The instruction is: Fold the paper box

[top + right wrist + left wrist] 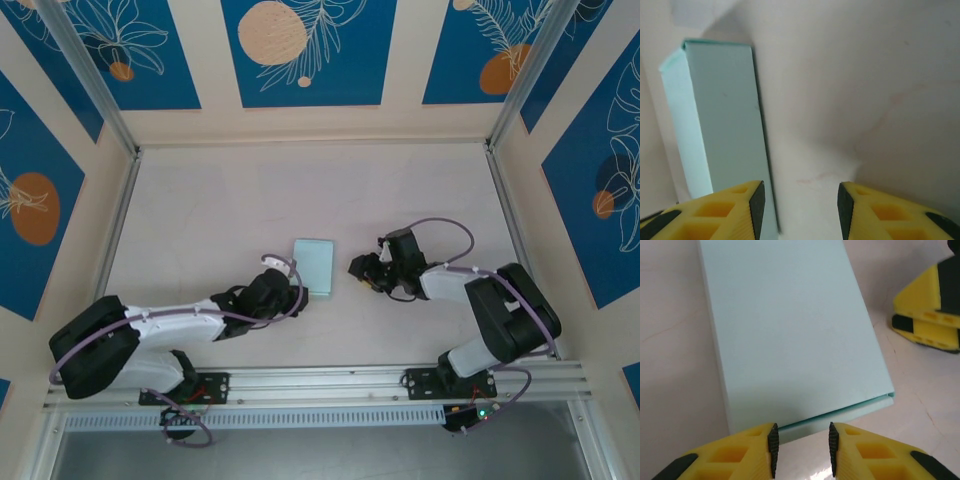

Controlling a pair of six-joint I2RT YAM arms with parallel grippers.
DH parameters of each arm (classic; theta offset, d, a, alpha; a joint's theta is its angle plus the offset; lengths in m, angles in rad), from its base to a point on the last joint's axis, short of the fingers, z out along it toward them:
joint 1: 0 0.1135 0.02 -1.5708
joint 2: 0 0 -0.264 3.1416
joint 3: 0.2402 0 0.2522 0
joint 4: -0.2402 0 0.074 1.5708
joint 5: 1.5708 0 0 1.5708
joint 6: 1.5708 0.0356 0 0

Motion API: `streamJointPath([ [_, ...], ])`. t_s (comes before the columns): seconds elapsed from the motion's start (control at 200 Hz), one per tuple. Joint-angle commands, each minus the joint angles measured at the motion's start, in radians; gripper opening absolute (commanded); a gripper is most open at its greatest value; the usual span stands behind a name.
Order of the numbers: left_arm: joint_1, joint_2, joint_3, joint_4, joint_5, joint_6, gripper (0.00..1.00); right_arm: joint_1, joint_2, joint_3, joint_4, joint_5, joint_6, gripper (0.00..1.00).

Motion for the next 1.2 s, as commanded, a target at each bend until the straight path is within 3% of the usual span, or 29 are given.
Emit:
streamJointPath([
  [0.0, -0.009, -0.008, 0.008, -0.010, -0.076, 0.021, 0.33, 0.001, -0.091, 0.003, -0.112, 0.040, -0.035, 0.45],
  [0.11, -0.005, -0.096, -0.005, -0.069, -0.124, -0.008, 0.35, 0.030, -0.169, 0.060, -0.258, 0.083, -0.075, 0.45],
  [0.225, 0.040, -0.247, -0.033, -0.127, -0.133, -0.047, 0.52, 0.160, -0.197, 0.183, -0.483, 0.235, -0.118, 0.46],
  [0.31, 0.109, -0.332, -0.038, -0.165, -0.104, -0.051, 0.54, 0.254, -0.184, 0.262, -0.605, 0.351, -0.107, 0.45],
  [0.42, 0.258, -0.321, -0.043, -0.207, 0.028, -0.073, 0.48, 0.341, -0.147, 0.333, -0.734, 0.493, -0.063, 0.20],
  [0.47, 0.300, -0.296, -0.050, -0.185, 0.071, -0.075, 0.47, 0.360, -0.133, 0.336, -0.749, 0.512, -0.043, 0.13],
  [0.64, 0.370, -0.207, -0.047, -0.120, 0.108, -0.051, 0.47, 0.402, -0.073, 0.305, -0.693, 0.476, 0.005, 0.09],
  [0.715, 0.405, -0.182, -0.050, -0.099, 0.104, -0.038, 0.52, 0.428, -0.024, 0.312, -0.665, 0.462, 0.017, 0.09],
  [0.88, 0.481, -0.177, -0.039, -0.124, 0.065, 0.008, 0.58, 0.476, 0.115, 0.364, -0.574, 0.404, 0.028, 0.08],
  [1.025, 0.527, -0.241, -0.020, -0.204, -0.045, 0.084, 0.65, 0.515, 0.245, 0.481, -0.516, 0.367, 0.009, 0.07],
  [1.105, 0.557, -0.284, -0.015, -0.240, -0.097, 0.115, 0.74, 0.530, 0.315, 0.567, -0.487, 0.342, -0.011, 0.06],
  [1.195, 0.589, -0.329, -0.013, -0.262, -0.133, 0.131, 0.94, 0.529, 0.405, 0.680, -0.461, 0.307, -0.041, 0.06],
])
